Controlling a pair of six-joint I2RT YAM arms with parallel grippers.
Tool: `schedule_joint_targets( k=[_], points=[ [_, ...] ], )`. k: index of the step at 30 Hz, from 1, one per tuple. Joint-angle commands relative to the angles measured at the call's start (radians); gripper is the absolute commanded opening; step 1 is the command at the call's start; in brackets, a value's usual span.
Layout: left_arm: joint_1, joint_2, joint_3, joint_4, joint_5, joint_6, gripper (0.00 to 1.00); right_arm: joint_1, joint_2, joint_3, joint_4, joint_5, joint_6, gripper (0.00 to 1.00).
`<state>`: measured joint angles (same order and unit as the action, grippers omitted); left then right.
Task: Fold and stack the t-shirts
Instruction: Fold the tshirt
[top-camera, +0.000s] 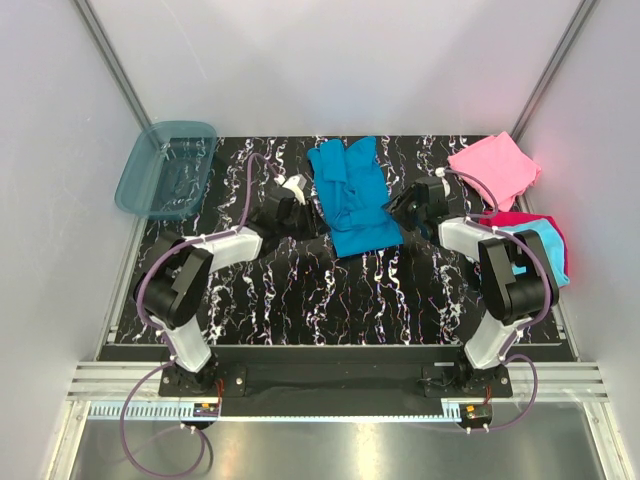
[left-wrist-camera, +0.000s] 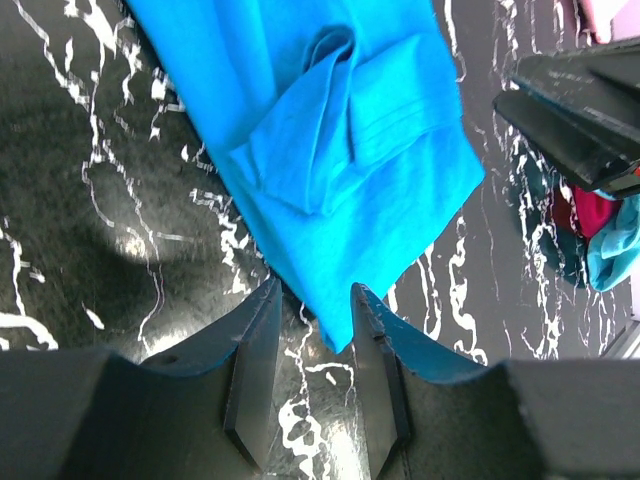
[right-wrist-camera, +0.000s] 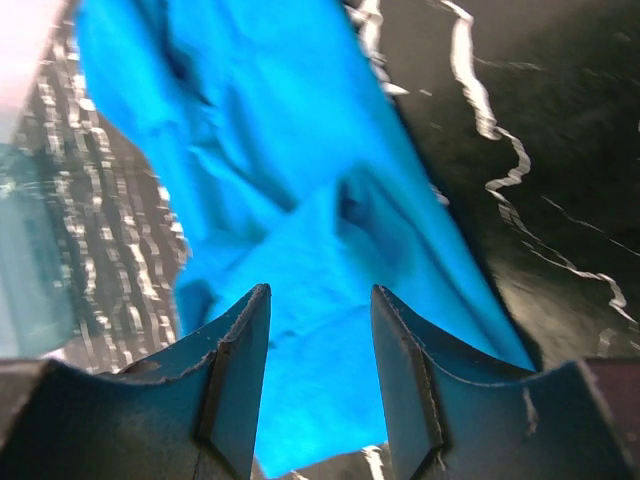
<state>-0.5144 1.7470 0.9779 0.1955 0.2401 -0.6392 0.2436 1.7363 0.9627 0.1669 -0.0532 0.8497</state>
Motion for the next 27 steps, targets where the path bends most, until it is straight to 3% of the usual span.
schedule_joint_targets(
  k=[1, 13, 27],
  points=[
    [-0.004, -0.029, -0.015, 0.064, 0.024, -0.011, 0.38, -0.007, 0.015, -0.018, 0.02, 0.039, -0.028, 0.52],
    [-0.004, -0.004, -0.001, 0.061, 0.024, -0.008, 0.38, -0.023, 0.134, 0.033, 0.056, 0.009, -0.011, 0.45],
    [-0.004, 0.009, 0.016, 0.053, 0.022, -0.005, 0.38, -0.023, 0.109, 0.044, 0.046, 0.001, -0.003, 0.34]
  ],
)
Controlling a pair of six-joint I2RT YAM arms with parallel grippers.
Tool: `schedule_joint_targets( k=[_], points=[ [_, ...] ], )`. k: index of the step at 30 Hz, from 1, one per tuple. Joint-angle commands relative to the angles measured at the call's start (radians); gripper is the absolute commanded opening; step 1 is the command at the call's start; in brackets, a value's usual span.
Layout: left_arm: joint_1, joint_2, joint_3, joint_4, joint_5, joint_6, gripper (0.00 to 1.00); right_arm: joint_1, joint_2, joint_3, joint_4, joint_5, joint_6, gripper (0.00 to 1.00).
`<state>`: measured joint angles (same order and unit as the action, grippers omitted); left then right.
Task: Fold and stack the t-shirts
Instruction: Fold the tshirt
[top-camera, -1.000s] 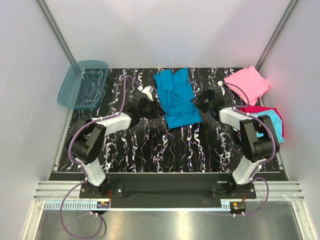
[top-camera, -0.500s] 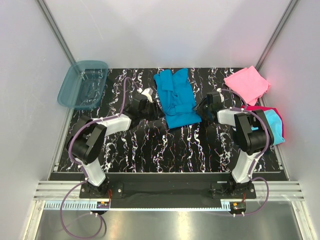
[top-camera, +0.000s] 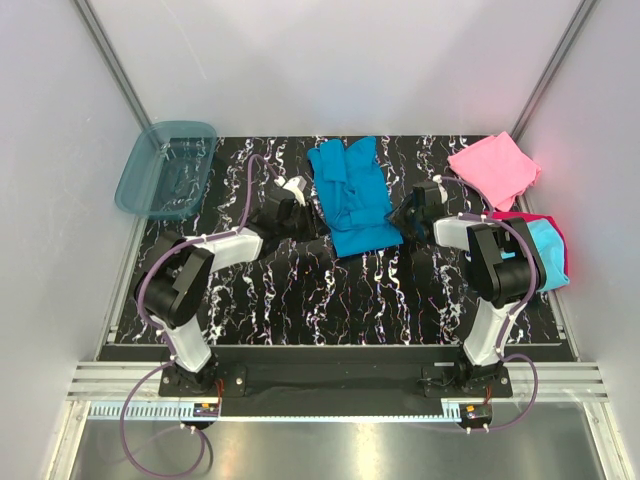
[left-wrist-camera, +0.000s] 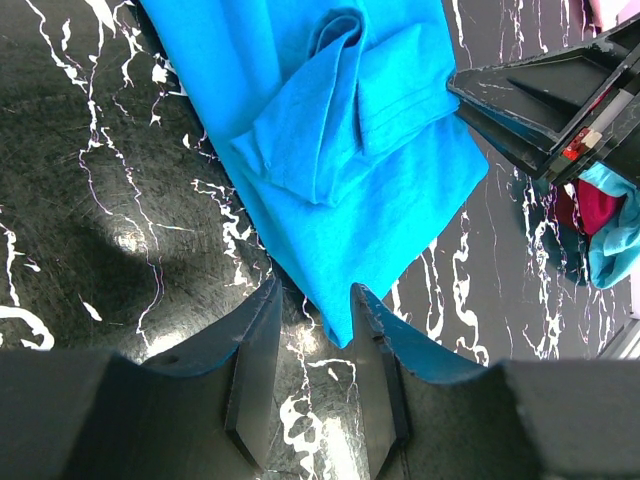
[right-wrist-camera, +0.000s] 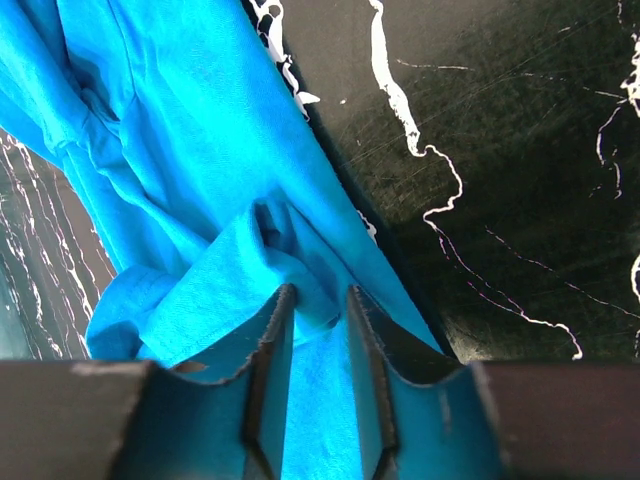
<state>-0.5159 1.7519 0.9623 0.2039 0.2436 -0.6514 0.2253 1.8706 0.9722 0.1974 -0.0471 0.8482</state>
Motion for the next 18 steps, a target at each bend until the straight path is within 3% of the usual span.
schedule_joint_targets(
  k=[1, 7, 9, 18],
  points=[
    [-0.003, 0.003, 0.03, 0.046, 0.019, 0.007, 0.38, -0.003, -0.028, 0.034, 0.014, -0.005, -0.003, 0.33],
    [-0.003, -0.002, 0.02, 0.048, 0.016, 0.006, 0.37, -0.003, -0.056, 0.028, 0.002, -0.005, 0.002, 0.12],
    [-0.003, -0.006, 0.016, 0.049, 0.017, 0.006, 0.37, -0.004, -0.06, 0.025, -0.001, -0.007, 0.003, 0.0],
    [-0.003, -0.014, 0.012, 0.049, 0.016, 0.007, 0.37, -0.004, -0.057, 0.082, -0.016, -0.016, 0.012, 0.0]
  ],
)
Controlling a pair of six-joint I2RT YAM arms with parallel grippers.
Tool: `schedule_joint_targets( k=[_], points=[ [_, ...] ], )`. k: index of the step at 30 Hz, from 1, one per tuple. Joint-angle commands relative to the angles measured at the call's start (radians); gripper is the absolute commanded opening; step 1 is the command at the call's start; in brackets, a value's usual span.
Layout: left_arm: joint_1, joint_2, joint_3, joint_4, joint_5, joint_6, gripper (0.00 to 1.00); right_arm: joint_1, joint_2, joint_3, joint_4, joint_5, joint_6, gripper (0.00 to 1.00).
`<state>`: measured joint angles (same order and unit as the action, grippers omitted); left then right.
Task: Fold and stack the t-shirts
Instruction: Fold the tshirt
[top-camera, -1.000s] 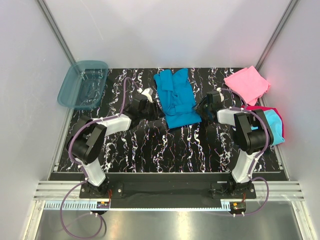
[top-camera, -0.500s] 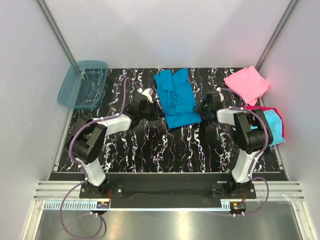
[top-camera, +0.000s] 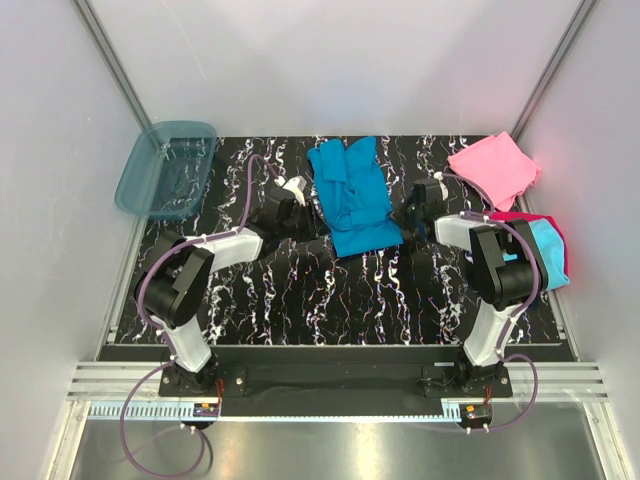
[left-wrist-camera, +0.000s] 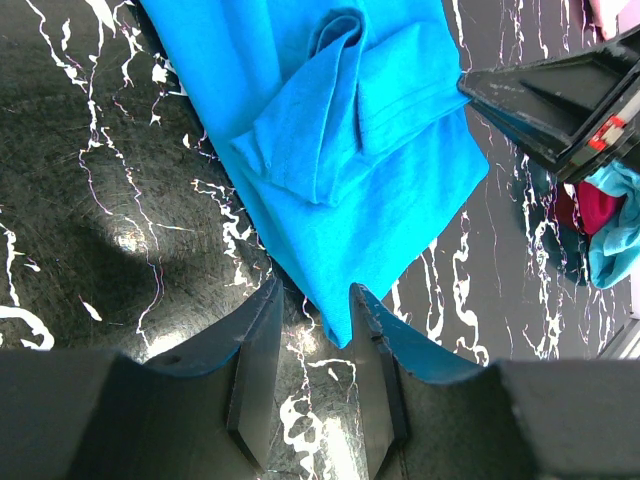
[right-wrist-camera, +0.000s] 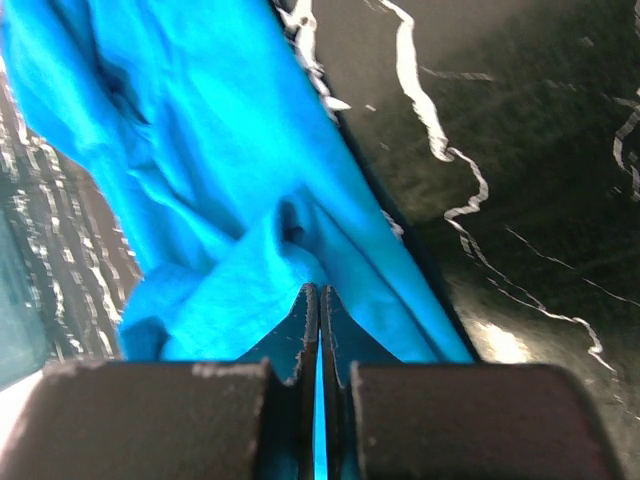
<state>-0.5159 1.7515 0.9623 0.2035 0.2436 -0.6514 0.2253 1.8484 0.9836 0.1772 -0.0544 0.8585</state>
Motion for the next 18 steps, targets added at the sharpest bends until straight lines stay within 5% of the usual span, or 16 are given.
schedule_joint_targets(
  k=[1, 18],
  points=[
    [-0.003, -0.011, 0.01, 0.048, 0.016, 0.007, 0.37, -0.004, -0.029, 0.085, -0.001, -0.012, 0.005, 0.0],
    [-0.003, 0.017, 0.026, 0.045, 0.019, 0.012, 0.37, -0.003, 0.182, 0.365, -0.065, -0.062, 0.051, 0.0]
  ],
)
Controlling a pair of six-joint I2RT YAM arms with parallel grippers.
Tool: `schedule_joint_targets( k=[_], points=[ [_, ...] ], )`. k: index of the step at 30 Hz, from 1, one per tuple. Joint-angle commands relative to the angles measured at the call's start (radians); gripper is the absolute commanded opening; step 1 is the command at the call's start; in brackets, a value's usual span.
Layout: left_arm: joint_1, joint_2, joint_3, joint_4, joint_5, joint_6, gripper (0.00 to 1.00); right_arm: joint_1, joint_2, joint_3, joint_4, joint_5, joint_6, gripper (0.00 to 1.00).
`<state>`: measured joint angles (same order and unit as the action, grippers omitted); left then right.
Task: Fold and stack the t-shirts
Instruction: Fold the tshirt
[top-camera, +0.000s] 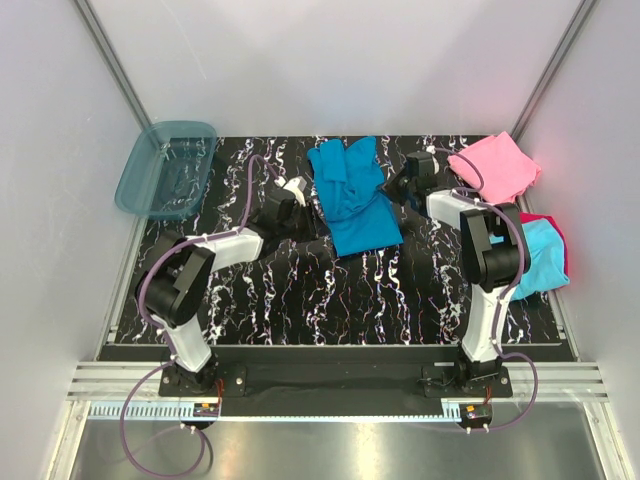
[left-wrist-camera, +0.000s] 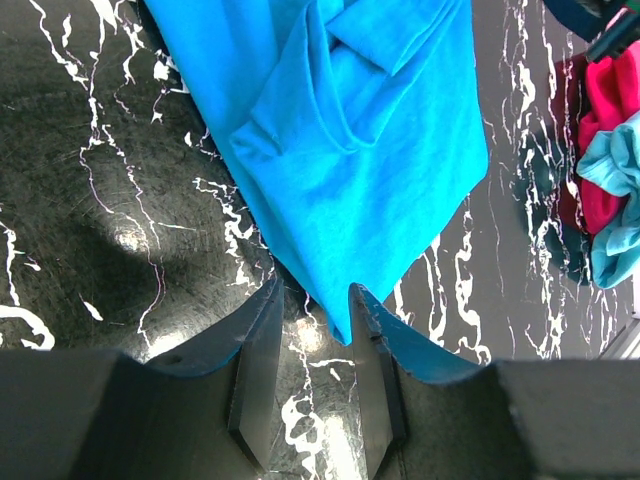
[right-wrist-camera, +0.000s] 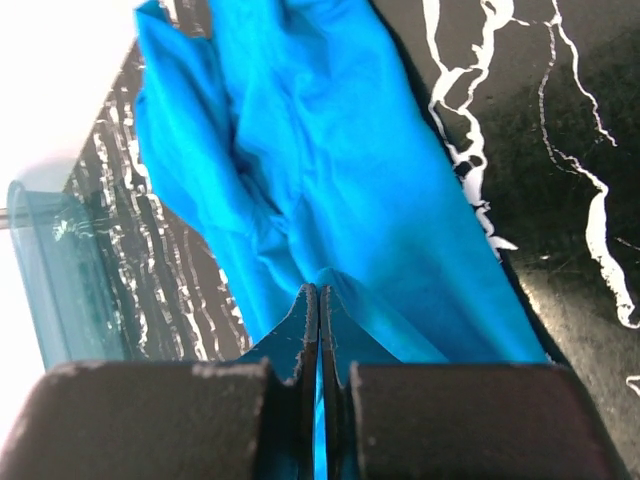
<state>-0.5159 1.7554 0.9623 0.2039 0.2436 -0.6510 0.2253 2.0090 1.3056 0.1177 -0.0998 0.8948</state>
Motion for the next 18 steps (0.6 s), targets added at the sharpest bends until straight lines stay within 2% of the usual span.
schedule_joint_targets(
  k=[1, 7, 18],
  points=[
    [-0.003, 0.016, 0.024, 0.046, 0.019, 0.013, 0.37, -0.004, 0.028, 0.041, -0.003, -0.018, 0.016, 0.0],
    [-0.003, 0.042, 0.039, 0.057, 0.022, 0.004, 0.37, -0.004, 0.07, 0.04, 0.017, -0.024, 0.024, 0.0],
    [-0.003, 0.053, 0.052, 0.049, 0.029, 0.004, 0.36, -0.004, 0.143, 0.172, -0.012, -0.051, 0.03, 0.0]
  ],
)
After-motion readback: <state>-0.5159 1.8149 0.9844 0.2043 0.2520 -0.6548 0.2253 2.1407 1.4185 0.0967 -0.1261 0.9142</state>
